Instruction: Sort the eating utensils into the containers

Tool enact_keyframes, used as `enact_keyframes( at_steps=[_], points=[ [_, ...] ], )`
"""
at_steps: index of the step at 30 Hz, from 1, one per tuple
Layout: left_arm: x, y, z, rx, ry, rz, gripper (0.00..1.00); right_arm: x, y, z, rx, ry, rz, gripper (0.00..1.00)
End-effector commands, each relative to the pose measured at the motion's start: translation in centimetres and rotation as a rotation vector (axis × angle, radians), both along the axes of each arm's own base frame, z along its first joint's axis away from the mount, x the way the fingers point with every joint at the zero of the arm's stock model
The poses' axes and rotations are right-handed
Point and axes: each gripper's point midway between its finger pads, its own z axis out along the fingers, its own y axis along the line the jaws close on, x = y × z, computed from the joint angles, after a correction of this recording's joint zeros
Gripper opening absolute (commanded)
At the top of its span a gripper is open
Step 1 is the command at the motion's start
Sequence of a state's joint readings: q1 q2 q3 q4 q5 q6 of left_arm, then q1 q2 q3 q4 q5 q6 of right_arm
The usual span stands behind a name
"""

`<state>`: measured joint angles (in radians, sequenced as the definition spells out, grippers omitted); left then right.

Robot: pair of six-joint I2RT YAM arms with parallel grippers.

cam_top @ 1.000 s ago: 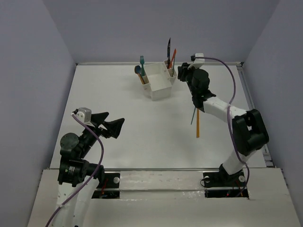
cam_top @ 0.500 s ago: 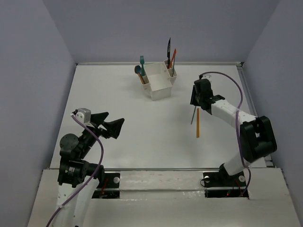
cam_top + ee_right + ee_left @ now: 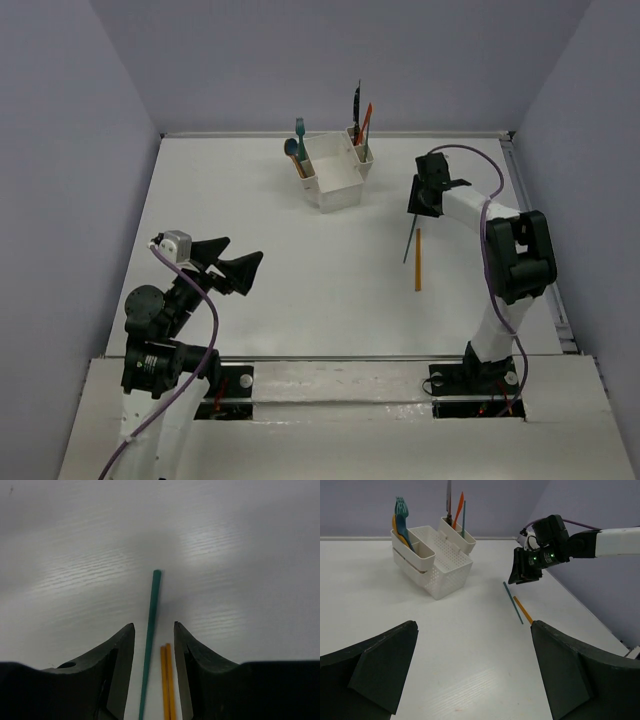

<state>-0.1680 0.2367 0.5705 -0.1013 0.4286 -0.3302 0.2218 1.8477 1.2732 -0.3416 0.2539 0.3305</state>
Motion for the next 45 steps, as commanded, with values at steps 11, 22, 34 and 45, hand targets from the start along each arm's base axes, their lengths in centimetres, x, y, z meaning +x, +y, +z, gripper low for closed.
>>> enact_keyframes(
  at_steps=[11, 22, 34, 45],
  points=[
    [-0.3, -0.1, 1.3, -0.005, -0.063, -0.01, 0.99, 2.2, 0.3, -3.4, -0.057, 0.097, 0.02, 0.41],
    [-0.4, 0.0, 1.4, -0.008, -0.067, -0.007, 0.99, 1.3, 3.1, -5.0, 0.045, 0.131, 0.071, 0.1],
    [0.0, -0.2, 1.1, -0.004, -0.05, -0.012, 0.99, 3.5, 7.0, 3.3, 0.272, -0.183, 0.137, 0.0],
    [0.4, -0.5, 0.5, 0.002, -0.027, -0.032, 0.99, 6.2, 7.4, 22.9, 0.36, -0.749, 0.162, 0.0]
  ],
)
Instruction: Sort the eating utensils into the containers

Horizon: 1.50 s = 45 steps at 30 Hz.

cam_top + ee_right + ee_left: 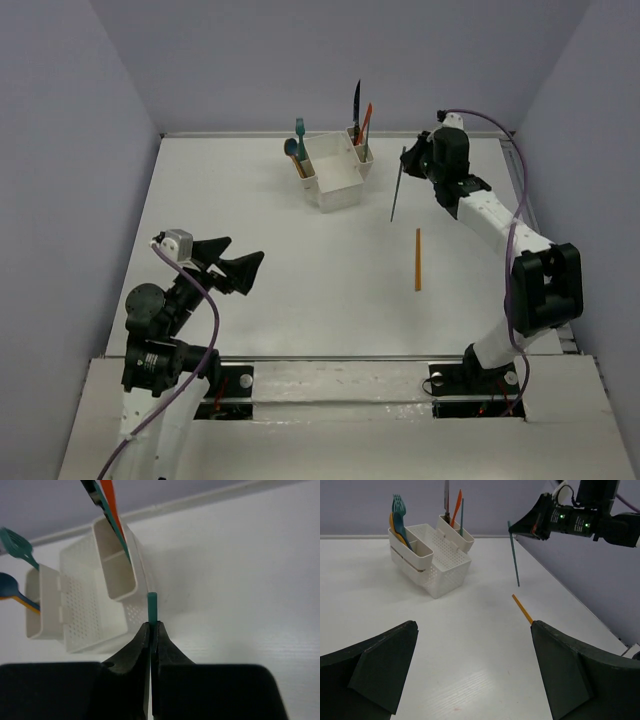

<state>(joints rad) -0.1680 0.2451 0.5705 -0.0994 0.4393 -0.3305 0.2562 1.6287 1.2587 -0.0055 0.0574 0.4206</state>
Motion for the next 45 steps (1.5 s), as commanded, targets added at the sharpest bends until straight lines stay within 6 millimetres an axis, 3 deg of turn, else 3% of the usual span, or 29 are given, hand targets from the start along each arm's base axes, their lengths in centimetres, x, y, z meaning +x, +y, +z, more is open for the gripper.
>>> enact_keyframes(
  at_steps=[1, 4, 6, 7, 9, 15, 18, 25, 29, 45],
  points=[
    [0.4, -0.5, 0.4, 0.001, -0.023, -0.027, 0.99, 2.5, 1.0, 9.8, 0.056, -0.338, -0.004, 0.0],
    [0.6, -0.6, 0.3, 0.004, -0.012, -0.032, 0.99, 3.4, 1.2, 13.5, 0.05, -0.469, -0.018, 0.0],
    [0.4, -0.5, 0.5, 0.009, -0.018, -0.033, 0.99, 4.5, 1.8, 14.5, 0.035, -0.529, -0.02, 0.0],
    [0.4, -0.5, 0.5, 0.01, -0.021, -0.031, 0.99, 4.9, 2.1, 16.3, 0.038, -0.586, -0.033, 0.0],
    [0.4, -0.5, 0.5, 0.009, -0.024, -0.031, 0.99, 6.0, 2.9, 16.1, -0.013, -0.623, -0.03, 0.0],
    [0.7, -0.5, 0.2, 0.01, -0.008, -0.027, 0.99, 7.7, 4.5, 19.3, -0.029, -0.784, -0.037, 0.0],
    [0.9, -0.6, 0.0, 0.014, 0.001, -0.03, 0.99, 9.6, 5.3, 18.2, -0.042, -0.779, -0.033, 0.0],
    [1.2, -0.5, -0.2, 0.018, 0.014, -0.028, 0.99, 10.9, 6.6, 17.1, -0.058, -0.819, 0.013, 0.0],
    [1.3, -0.4, -0.2, 0.02, 0.019, -0.019, 0.99, 12.0, 7.1, 15.2, -0.081, -0.805, 0.029, 0.0],
    [1.7, -0.2, -0.6, 0.022, 0.033, -0.011, 0.99, 12.7, 8.3, 9.4, -0.121, -0.766, 0.095, 0.0]
  ],
)
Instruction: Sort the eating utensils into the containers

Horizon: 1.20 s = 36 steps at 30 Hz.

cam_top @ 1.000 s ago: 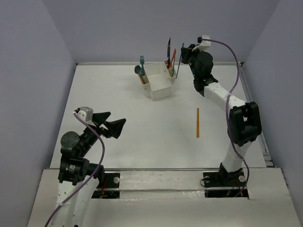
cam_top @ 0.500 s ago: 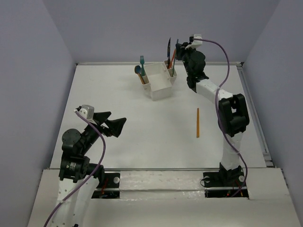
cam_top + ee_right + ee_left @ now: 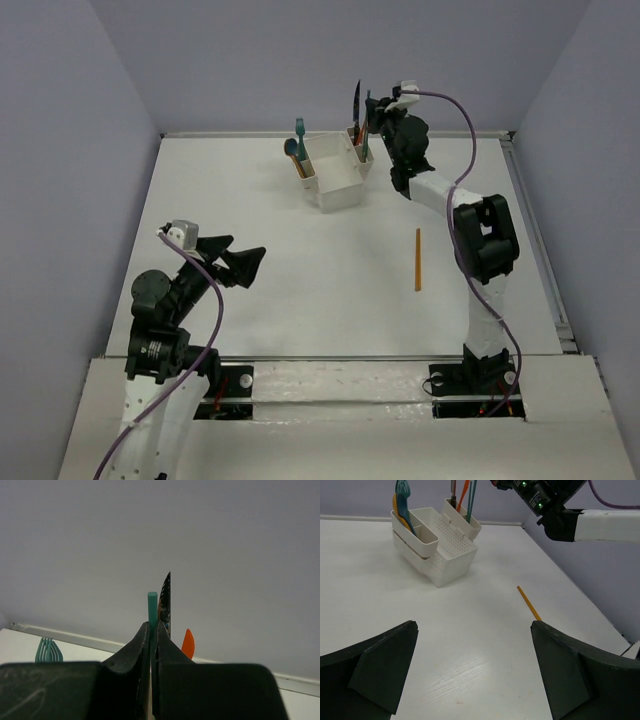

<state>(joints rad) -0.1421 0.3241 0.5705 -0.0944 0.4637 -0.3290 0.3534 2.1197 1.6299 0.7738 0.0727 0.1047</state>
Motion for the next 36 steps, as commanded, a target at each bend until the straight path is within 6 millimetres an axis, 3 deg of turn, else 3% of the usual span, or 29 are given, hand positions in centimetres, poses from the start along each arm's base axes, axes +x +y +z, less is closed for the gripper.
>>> enact_keyframes(
  at_steps=[1, 5, 8, 9, 12, 13, 14, 15, 16, 17, 18, 22, 23, 24, 26, 27, 30, 36],
  points=[
    [0.3, -0.2, 0.9, 0.007, -0.042, -0.013, 0.99, -0.3, -0.2, 0.3, -0.002, -0.056, 0.001, 0.05],
    [0.4, 0.0, 0.9, 0.008, -0.04, -0.007, 0.99, -0.6, 0.0, -0.3, -0.03, 0.018, 0.016, 0.33],
    [0.5, 0.1, 0.9, 0.008, -0.039, -0.003, 0.99, -1.0, -0.3, 0.1, -0.046, 0.063, 0.011, 0.66],
    [0.6, 0.3, 0.8, 0.008, -0.039, 0.006, 0.99, -1.7, -0.5, 1.9, -0.036, 0.047, 0.01, 0.69],
    [0.7, 0.5, 0.8, 0.008, -0.04, 0.013, 0.99, -3.8, -1.6, 5.0, -0.027, 0.065, -0.004, 0.75],
    [0.7, 0.5, 0.9, 0.008, -0.042, 0.013, 0.99, -3.8, -1.7, 4.8, -0.02, 0.071, -0.013, 0.75],
    [0.7, 0.5, 0.8, 0.007, -0.04, 0.013, 0.99, -6.2, -2.9, 6.7, -0.015, 0.11, -0.027, 0.74],
    [0.8, 0.5, 0.7, 0.007, -0.038, 0.013, 0.99, -6.2, -3.0, 6.7, -0.002, 0.114, -0.032, 0.74],
    [0.9, 0.4, 0.6, 0.008, -0.031, 0.013, 0.99, -8.4, -4.0, 6.6, 0.027, 0.174, -0.042, 0.69],
    [0.9, 0.4, 0.5, 0.009, -0.026, 0.009, 0.99, -9.8, -4.5, 6.0, 0.017, 0.202, -0.043, 0.63],
    [0.8, 0.3, 0.5, 0.009, -0.029, 0.0, 0.99, -12.7, -5.5, 3.5, 0.054, 0.292, -0.052, 0.55],
    [0.6, 0.2, 0.7, 0.005, -0.04, -0.004, 0.99, -18.5, -8.3, -3.8, 0.14, 0.516, -0.133, 0.39],
    [0.5, 0.1, 0.7, 0.005, -0.043, -0.009, 0.99, -20.8, -9.5, -8.7, 0.115, 0.642, -0.18, 0.36],
    [0.4, 0.1, 0.9, 0.003, -0.05, -0.012, 0.99, -22.3, -10.5, -8.8, 0.168, 0.647, -0.213, 0.28],
    [0.2, 0.1, 1.1, 0.004, -0.063, -0.017, 0.99, -25.2, -11.8, -12.8, 0.155, 0.745, -0.258, 0.23],
    [0.1, 0.1, 1.2, 0.002, -0.068, -0.017, 0.99, -26.0, -12.1, -12.5, 0.174, 0.745, -0.263, 0.23],
    [0.0, 0.1, 1.3, 0.003, -0.073, -0.016, 0.99, -27.9, -14.0, -14.6, 0.127, 0.847, -0.337, 0.25],
    [-0.4, -0.1, 1.6, 0.001, -0.089, -0.025, 0.99, -29.3, -13.5, -19.4, 0.048, 1.074, -0.257, 0.25]
  ],
)
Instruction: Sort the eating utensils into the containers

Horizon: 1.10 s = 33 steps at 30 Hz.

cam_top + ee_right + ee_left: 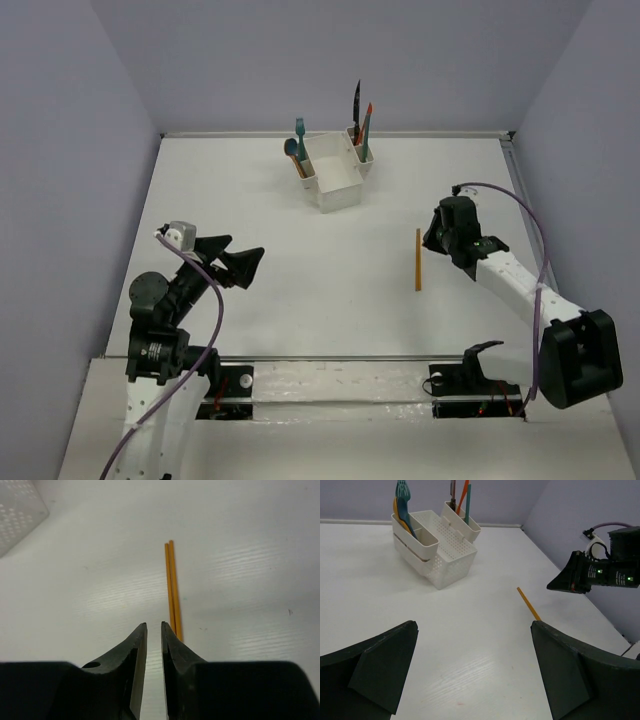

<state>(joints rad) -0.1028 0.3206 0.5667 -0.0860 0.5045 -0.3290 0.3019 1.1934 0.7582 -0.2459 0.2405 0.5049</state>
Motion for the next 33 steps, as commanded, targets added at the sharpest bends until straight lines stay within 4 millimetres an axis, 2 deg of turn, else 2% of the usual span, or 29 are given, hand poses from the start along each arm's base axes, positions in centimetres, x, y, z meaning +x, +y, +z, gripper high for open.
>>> enact_keyframes(
  at_steps=[1, 5, 9, 17, 21, 30, 33],
  points=[
    [-0.6, -0.3, 1.7, -0.002, -0.092, -0.023, 0.99, -1.2, 0.3, -2.0, 0.013, 0.149, 0.042, 0.27],
    [-0.9, -0.2, 2.0, -0.004, -0.109, -0.02, 0.99, -1.1, 0.2, -2.7, -0.001, 0.188, 0.053, 0.32],
    [-1.0, -0.6, 1.8, -0.004, -0.1, -0.04, 0.99, -1.1, 0.0, -4.7, -0.035, 0.251, 0.066, 0.32],
    [-1.2, -0.8, 1.9, -0.003, -0.106, -0.053, 0.99, -0.8, 0.3, -6.9, -0.04, 0.313, 0.093, 0.31],
    [-1.2, -0.8, 1.9, -0.003, -0.106, -0.052, 0.99, 0.0, -0.4, -6.7, -0.054, 0.306, 0.056, 0.27],
    [-1.3, -0.7, 2.1, -0.006, -0.112, -0.047, 0.99, 0.0, -0.2, -7.9, -0.065, 0.364, 0.069, 0.26],
    [-1.4, -0.7, 2.1, -0.005, -0.118, -0.049, 0.99, 0.1, -0.8, -8.1, -0.082, 0.388, 0.054, 0.26]
  ],
)
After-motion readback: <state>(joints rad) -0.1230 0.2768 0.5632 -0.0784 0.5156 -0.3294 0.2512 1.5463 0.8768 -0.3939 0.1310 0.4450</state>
